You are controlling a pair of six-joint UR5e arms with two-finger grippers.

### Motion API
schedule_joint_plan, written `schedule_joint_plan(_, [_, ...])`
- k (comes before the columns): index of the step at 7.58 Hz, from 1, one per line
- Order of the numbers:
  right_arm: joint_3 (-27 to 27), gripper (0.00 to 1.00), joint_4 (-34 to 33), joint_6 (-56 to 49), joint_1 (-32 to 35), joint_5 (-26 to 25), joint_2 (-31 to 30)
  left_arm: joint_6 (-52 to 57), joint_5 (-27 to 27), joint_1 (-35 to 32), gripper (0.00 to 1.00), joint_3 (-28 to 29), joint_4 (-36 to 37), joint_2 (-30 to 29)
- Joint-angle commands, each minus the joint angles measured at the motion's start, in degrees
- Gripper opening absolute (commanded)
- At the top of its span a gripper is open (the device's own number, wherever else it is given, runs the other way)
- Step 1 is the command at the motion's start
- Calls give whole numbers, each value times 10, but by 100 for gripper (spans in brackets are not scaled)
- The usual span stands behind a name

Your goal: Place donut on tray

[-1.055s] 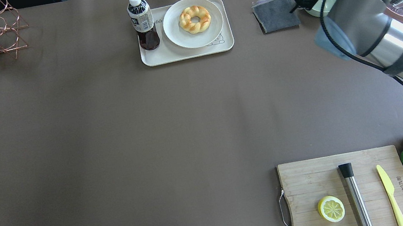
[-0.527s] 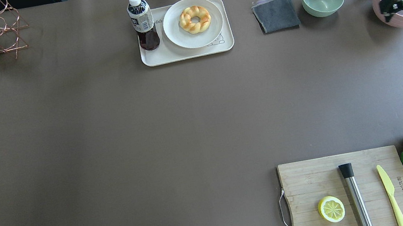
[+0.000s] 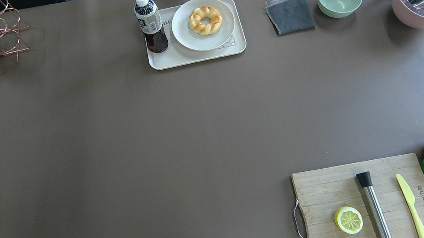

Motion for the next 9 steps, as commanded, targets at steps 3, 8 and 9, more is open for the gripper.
schedule_joint_plan(3, [-88, 100, 5, -110, 80, 126, -16, -4, 78, 2, 98, 18, 7, -15])
schedule_joint_plan(8, [-91, 100, 5, -80, 79, 149, -12, 0, -5, 0, 98, 20, 19, -10])
schedule_joint_plan(9, [-90, 100, 5, -71, 79, 149, -11, 2, -3, 1, 98, 22, 16, -15])
